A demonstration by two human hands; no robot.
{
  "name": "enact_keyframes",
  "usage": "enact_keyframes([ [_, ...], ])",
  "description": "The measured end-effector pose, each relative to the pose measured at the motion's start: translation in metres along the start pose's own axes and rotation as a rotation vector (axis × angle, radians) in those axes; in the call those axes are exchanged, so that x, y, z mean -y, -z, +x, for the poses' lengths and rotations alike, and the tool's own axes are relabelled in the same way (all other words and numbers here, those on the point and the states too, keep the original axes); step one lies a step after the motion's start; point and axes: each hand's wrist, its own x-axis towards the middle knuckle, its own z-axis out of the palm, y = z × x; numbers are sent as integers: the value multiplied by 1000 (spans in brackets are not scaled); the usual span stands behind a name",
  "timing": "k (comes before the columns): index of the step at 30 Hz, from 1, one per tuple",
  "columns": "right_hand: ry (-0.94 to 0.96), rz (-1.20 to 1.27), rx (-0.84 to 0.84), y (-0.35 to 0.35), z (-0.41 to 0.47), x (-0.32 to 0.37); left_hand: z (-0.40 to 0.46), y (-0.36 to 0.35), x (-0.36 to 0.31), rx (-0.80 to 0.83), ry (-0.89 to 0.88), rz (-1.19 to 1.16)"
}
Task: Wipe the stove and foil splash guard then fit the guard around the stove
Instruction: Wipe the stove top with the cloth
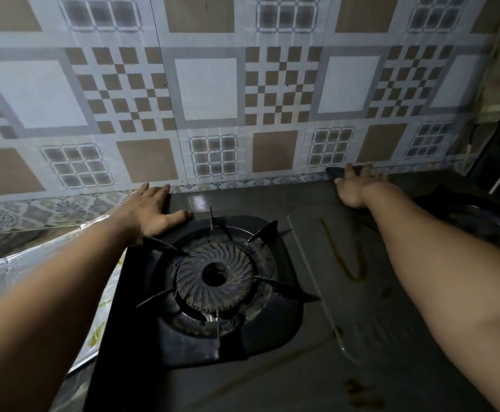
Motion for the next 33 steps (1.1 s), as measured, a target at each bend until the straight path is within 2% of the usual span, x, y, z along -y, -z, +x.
enact_keyframes([
  [10,232,-29,-40,-27,-51,71,-1,2,3,13,-44,11],
  [14,295,-33,-39,-35,-76,76,-1,2,5,18,-65,35],
  [21,357,-39,-56,-47,-117,58,-4,22,-2,143,-31,152],
  [24,344,-42,-53,-49,-129,51,1,38,-26,131,-29,137],
  [27,327,-27,-66,-50,-138,41,12,40,-72,66,-152,42],
  [33,283,5,-84,-51,-137,12,15,24,-174,85,-373,-52],
])
